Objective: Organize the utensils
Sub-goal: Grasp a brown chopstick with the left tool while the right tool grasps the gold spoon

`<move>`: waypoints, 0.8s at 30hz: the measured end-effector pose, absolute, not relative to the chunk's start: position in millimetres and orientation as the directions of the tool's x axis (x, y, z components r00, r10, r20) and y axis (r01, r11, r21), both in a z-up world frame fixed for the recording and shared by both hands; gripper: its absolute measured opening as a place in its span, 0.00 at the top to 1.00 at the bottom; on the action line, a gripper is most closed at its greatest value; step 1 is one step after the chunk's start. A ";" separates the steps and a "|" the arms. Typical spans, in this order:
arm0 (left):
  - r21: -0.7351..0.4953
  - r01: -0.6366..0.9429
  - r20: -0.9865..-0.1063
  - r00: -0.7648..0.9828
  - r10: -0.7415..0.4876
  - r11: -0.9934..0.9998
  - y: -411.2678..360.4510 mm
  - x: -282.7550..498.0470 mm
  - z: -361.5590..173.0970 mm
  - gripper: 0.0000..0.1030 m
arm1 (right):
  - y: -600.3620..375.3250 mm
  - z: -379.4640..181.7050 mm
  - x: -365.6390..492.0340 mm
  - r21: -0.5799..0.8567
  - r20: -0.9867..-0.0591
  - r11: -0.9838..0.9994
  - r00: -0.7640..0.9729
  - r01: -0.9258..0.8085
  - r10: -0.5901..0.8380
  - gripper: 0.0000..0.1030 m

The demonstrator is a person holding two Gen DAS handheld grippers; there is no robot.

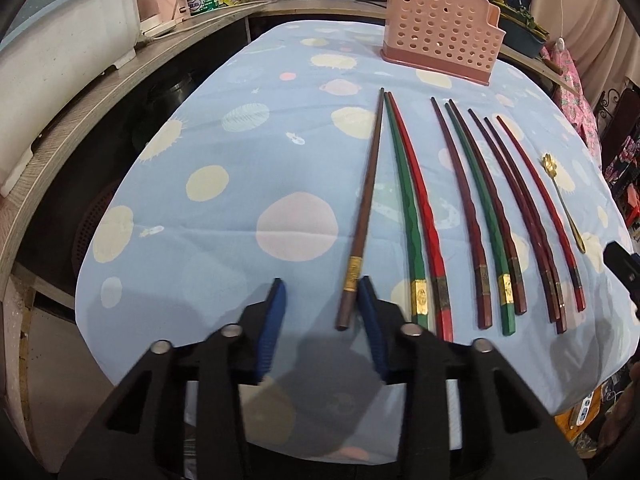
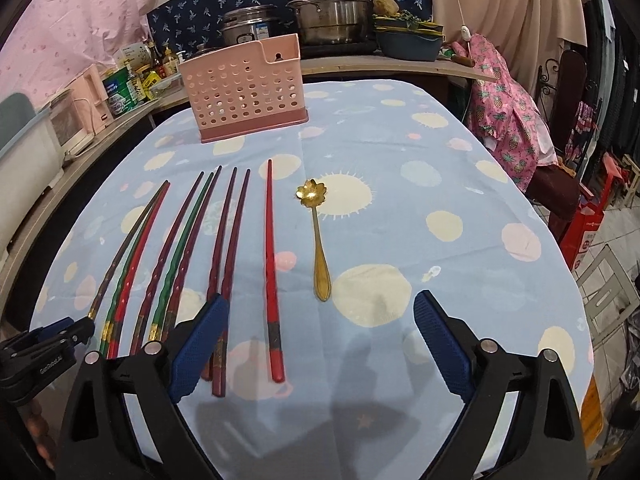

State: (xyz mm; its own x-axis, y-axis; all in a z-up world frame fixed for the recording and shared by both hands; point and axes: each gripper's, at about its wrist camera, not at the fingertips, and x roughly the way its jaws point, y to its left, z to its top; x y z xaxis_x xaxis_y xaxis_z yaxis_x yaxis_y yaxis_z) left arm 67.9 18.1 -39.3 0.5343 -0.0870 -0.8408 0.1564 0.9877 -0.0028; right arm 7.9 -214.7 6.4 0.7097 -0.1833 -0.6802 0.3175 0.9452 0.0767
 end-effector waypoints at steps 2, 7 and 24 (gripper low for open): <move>-0.019 0.160 -0.841 0.532 -0.102 0.987 19.2 70.4 -37.9 0.87 | -221.3 4.7 18.2 0.093 -0.683 0.943 0.710 0.318 -0.173 0.25; -0.036 0.179 -0.845 0.519 -0.126 0.983 14.5 74.0 -39.5 0.91 | -232.3 -7.8 41.3 0.121 -0.713 0.942 0.688 0.313 -0.137 0.49; -0.049 0.187 -0.840 0.524 -0.142 0.981 13.2 71.6 -38.6 0.92 | -239.4 -26.9 44.4 0.192 -0.731 0.932 0.679 0.309 -0.075 0.89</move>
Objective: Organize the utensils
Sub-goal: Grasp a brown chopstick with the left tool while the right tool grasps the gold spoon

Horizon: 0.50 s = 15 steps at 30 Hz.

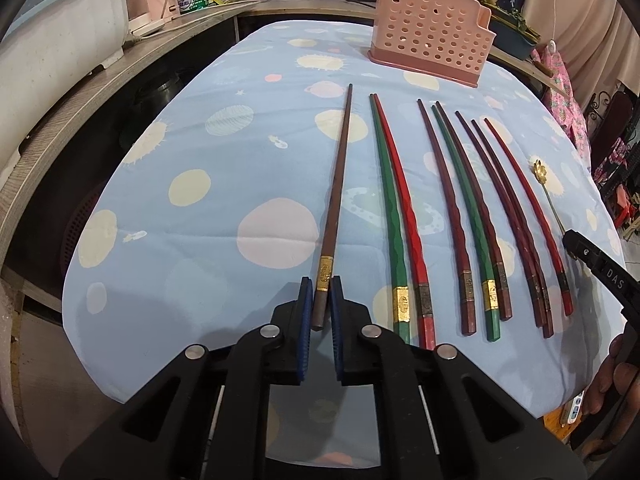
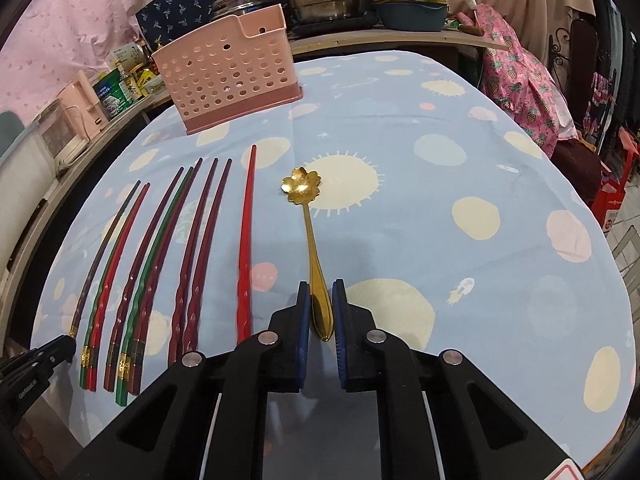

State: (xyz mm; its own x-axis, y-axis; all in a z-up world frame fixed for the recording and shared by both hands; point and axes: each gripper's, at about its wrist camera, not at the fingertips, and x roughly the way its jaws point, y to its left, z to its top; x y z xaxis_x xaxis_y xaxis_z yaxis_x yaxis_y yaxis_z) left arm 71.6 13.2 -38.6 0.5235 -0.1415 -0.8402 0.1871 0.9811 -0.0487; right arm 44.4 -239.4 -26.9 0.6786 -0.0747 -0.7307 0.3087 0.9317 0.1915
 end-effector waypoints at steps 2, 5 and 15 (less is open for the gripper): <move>-0.051 0.185 -0.838 0.527 -0.142 0.981 14.3 70.1 -36.4 0.92 | -238.0 -23.5 41.4 0.194 -0.726 0.932 0.683 0.307 -0.073 0.90; -0.053 0.179 -0.830 0.540 -0.143 0.982 16.9 67.9 -30.0 0.92 | -236.4 -14.9 35.5 0.197 -0.713 0.932 0.697 0.303 -0.076 0.90; -0.087 0.166 -0.779 0.604 -0.171 0.982 31.4 64.9 8.5 0.92 | -241.1 17.8 22.4 0.198 -0.666 0.930 0.739 0.308 -0.103 0.99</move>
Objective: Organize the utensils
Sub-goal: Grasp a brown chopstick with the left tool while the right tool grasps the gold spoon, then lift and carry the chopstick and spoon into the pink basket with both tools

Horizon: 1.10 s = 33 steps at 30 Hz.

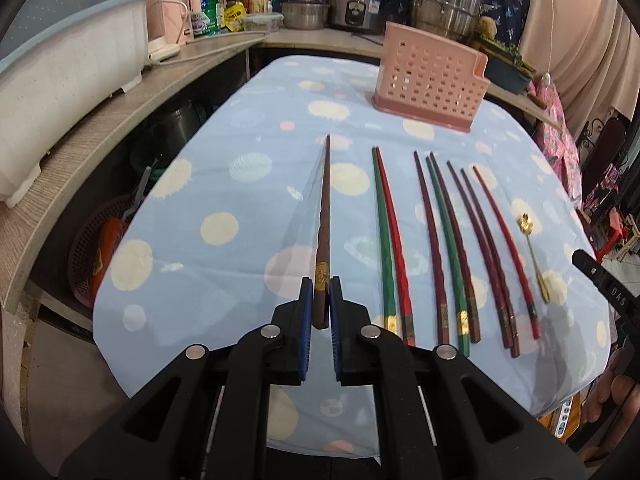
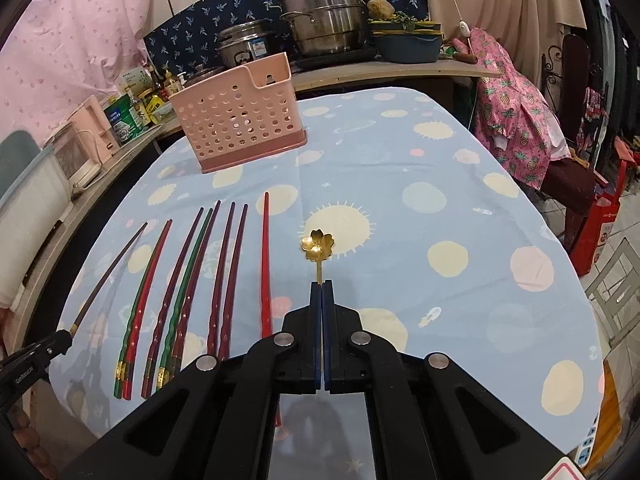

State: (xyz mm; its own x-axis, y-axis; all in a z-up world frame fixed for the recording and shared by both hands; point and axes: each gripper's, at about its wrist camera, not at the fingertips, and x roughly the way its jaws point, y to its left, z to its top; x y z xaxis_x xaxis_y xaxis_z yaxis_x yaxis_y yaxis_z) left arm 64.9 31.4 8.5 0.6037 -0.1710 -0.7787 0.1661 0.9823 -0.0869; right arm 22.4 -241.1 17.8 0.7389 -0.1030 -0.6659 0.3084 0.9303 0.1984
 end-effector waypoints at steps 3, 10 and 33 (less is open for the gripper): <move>-0.089 0.164 -0.762 0.624 -0.173 0.982 33.1 65.1 18.1 0.92 | -245.5 15.2 21.1 0.218 -0.677 0.924 0.731 0.312 -0.087 0.98; -0.082 0.163 -0.785 0.597 -0.165 0.983 30.2 62.2 5.4 0.92 | -240.8 -18.3 24.8 0.234 -0.745 0.921 0.666 0.311 -0.036 0.82; -0.093 0.159 -0.762 0.623 -0.174 0.983 35.3 66.7 23.7 0.93 | -239.5 17.3 21.2 0.159 -0.691 0.944 0.716 0.289 -0.103 0.91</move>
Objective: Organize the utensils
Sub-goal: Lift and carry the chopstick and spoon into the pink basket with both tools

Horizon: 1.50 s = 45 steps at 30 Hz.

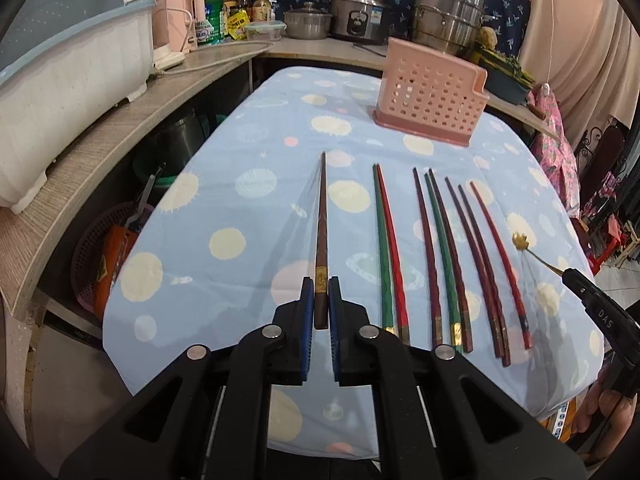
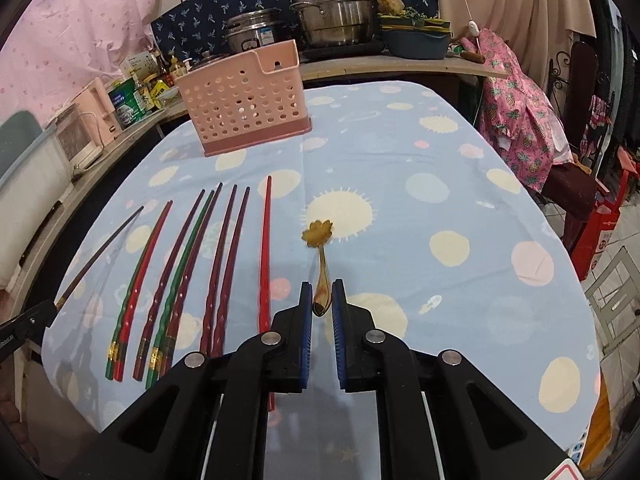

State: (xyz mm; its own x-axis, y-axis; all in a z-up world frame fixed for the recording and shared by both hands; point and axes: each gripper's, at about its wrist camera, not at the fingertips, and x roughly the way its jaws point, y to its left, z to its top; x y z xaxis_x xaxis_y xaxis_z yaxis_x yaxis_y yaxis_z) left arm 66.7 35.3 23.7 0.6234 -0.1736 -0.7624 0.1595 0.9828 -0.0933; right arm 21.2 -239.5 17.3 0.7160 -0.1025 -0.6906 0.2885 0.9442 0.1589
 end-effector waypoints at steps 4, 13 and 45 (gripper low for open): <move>-0.108 0.154 -0.737 0.651 -0.183 0.982 38.2 76.1 42.4 0.93 | -249.2 29.6 27.1 0.169 -0.669 0.940 0.735 0.295 -0.110 0.97; -0.108 0.147 -0.649 0.739 -0.182 0.983 40.0 105.8 96.7 0.93 | -274.4 61.9 42.9 0.217 -0.618 0.929 0.779 0.298 -0.106 0.98; -0.202 0.206 -0.206 0.947 -0.248 0.957 -32.6 254.9 315.0 0.94 | -310.9 172.9 240.1 0.252 -0.487 0.951 0.873 0.181 -0.037 0.98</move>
